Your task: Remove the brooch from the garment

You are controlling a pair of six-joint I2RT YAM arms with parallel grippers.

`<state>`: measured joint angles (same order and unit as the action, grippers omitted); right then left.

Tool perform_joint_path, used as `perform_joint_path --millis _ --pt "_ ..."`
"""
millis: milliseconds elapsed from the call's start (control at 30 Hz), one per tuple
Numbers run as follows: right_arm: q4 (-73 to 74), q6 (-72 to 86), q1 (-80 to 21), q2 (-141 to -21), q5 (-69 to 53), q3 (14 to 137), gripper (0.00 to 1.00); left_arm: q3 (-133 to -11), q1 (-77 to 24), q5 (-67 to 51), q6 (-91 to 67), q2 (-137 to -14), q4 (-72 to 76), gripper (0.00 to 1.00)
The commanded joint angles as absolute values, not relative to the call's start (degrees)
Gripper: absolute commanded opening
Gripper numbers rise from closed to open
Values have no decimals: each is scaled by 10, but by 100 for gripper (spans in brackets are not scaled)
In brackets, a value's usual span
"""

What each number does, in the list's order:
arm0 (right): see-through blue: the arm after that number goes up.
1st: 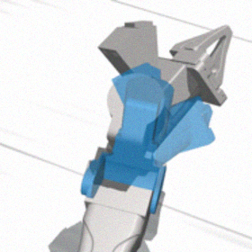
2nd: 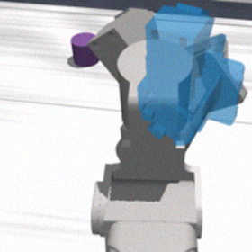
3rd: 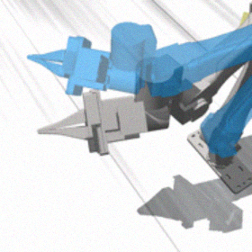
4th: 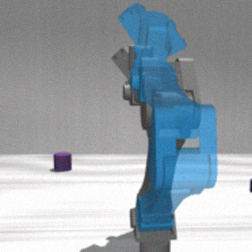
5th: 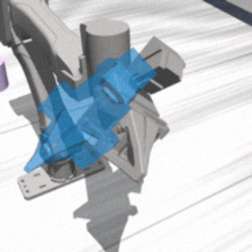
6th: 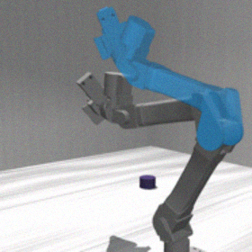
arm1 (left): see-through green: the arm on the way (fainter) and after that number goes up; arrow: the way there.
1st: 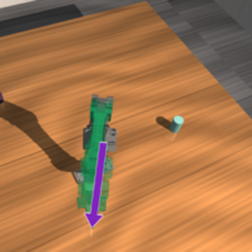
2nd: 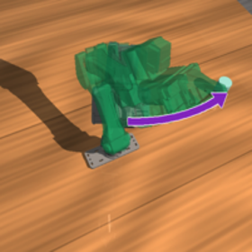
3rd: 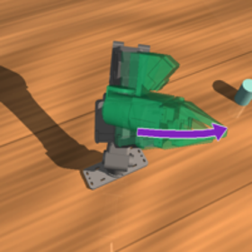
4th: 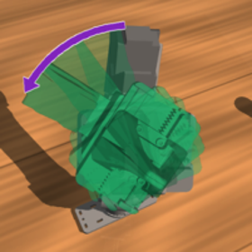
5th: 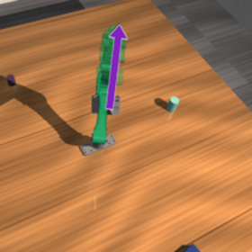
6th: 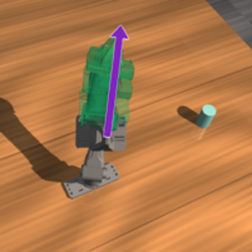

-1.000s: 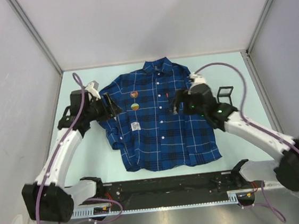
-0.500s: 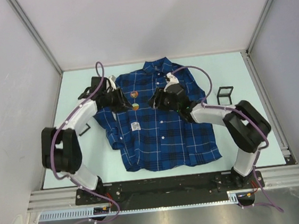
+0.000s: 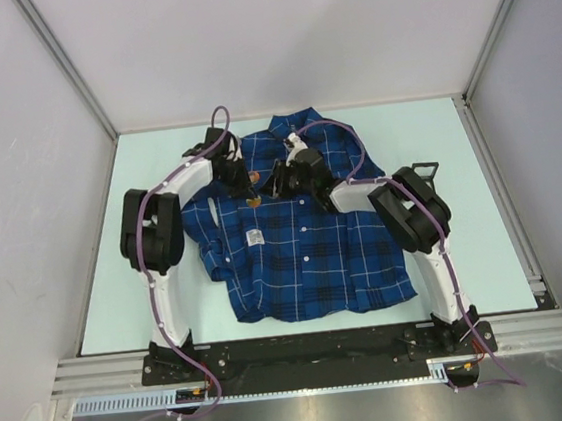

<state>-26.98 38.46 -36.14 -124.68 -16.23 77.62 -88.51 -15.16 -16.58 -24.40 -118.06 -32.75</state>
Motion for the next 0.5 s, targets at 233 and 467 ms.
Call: perform_joint_path --millis 233,467 --pt "-255 366 -358 -1272 -207 801 34 -904 -152 -100 -229 -1203 -319 8" --pt "-262 374 -359 -1299 -208 815 38 -882 -149 -99 -233 -1212 -313 2"
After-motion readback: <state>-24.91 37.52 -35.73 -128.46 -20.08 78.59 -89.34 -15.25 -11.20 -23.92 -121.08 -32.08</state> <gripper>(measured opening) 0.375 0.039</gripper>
